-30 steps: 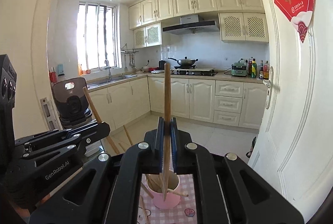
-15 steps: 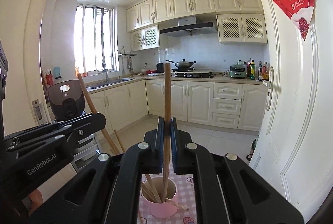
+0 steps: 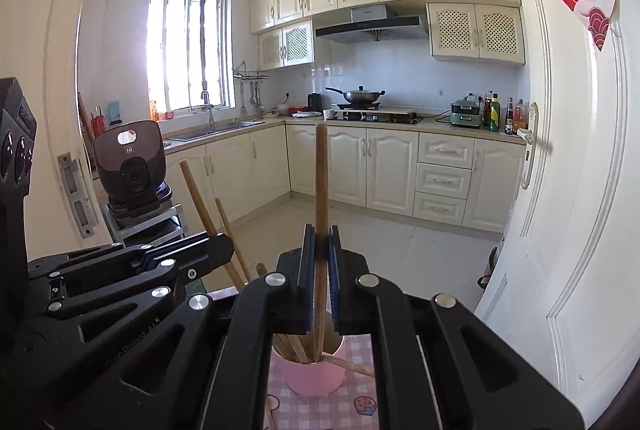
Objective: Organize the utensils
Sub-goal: 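Lift both chopsticks upright and lower them into the pink cup, then open both tools to release the chopsticks into the cup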
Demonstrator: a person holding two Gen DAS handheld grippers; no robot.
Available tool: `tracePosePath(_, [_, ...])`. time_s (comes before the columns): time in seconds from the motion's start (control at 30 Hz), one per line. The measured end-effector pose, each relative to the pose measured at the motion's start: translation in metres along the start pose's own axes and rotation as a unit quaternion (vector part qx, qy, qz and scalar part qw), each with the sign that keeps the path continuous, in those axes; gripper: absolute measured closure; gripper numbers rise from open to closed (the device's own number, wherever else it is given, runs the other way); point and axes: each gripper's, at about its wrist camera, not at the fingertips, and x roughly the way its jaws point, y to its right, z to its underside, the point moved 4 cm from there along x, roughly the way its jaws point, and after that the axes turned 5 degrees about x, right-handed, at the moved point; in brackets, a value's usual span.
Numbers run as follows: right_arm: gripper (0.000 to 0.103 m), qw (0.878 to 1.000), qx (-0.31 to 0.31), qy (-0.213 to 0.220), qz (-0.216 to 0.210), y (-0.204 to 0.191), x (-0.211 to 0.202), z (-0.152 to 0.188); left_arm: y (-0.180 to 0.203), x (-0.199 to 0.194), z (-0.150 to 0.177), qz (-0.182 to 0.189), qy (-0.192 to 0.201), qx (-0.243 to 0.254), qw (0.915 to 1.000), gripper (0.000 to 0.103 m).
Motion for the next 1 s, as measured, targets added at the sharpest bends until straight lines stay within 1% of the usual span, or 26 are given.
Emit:
tracePosePath(0.1, [0.098,1.0,0.001,-0.008,-0.002,0.0,0.001,0.005,0.002,0.003,0.006,0.0,-0.01,0.008,0.9999,0.097])
tracePosePath(0.37, [0.098,1.0,0.006,-0.028,-0.009,0.004,0.004,0.014,0.004,0.008,0.018,-0.007,-0.02,0.023,0.9995,0.097])
tracePosePath(0.57, [0.098,0.999,0.01,-0.046,-0.011,0.007,0.008,0.023,0.003,0.011,0.024,-0.003,-0.034,0.023,0.9992,0.096])
tracePosePath(0.73, [0.098,0.999,0.01,-0.05,-0.012,0.008,0.008,0.025,0.004,0.015,0.03,-0.007,-0.045,0.03,0.9985,0.096])
tracePosePath(0.77, [0.098,0.999,0.011,-0.051,-0.013,0.007,0.008,0.025,0.003,0.014,0.031,-0.01,-0.042,0.03,0.9986,0.096])
tracePosePath(1.0, [0.098,0.998,0.016,-0.051,-0.018,0.007,0.008,0.023,-0.001,0.014,0.03,-0.009,-0.046,0.019,0.9987,0.096])
